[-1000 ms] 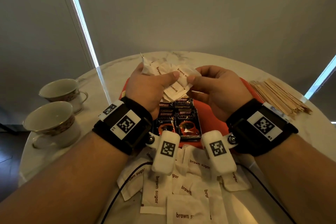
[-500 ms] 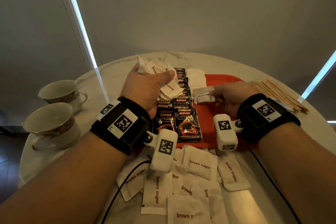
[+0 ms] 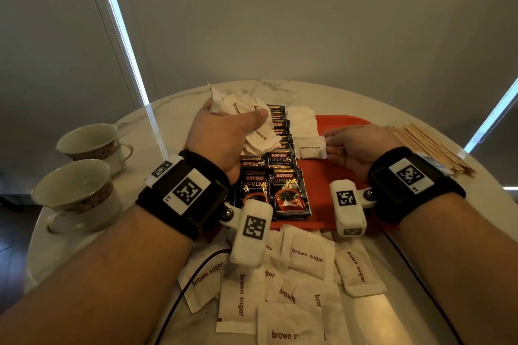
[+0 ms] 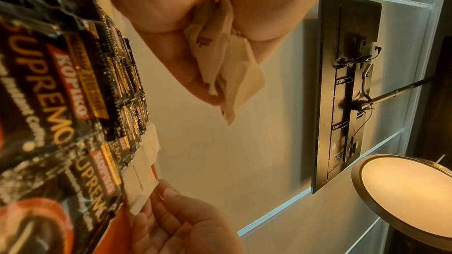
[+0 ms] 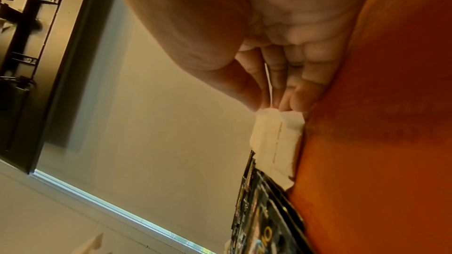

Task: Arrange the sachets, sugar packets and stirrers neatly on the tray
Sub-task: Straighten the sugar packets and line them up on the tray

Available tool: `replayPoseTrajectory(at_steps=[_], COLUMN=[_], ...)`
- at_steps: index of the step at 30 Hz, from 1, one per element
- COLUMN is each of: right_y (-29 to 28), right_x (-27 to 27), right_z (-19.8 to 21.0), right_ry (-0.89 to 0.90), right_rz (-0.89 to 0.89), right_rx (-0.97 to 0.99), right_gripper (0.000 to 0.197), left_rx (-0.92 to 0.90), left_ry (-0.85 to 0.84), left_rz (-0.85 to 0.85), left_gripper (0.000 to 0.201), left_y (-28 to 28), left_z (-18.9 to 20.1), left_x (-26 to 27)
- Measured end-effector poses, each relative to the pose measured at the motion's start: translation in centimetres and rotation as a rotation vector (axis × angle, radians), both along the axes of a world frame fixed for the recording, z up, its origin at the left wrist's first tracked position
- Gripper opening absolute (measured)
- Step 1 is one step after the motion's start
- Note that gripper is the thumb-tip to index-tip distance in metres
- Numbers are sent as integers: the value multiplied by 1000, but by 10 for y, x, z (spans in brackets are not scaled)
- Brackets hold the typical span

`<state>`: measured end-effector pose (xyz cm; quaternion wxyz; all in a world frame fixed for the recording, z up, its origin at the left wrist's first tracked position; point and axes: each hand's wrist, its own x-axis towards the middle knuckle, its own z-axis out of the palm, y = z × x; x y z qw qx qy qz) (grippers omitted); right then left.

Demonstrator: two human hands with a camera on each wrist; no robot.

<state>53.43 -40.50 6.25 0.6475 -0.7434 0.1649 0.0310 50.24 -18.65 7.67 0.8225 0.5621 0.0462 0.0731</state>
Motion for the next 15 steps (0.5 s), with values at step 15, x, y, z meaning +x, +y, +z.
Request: replayPoseTrajectory(at_steps=[15], right_y=[14], right_x=[-5], right_z=[1], right_ry=[6], right_rz=[44], right_rx=[-5], right_gripper=[9], left_rx=[2], left_ry=[4], left_rz=[-35], left_gripper=[45], left_y=[2], left_z=[-3], left_x=[2])
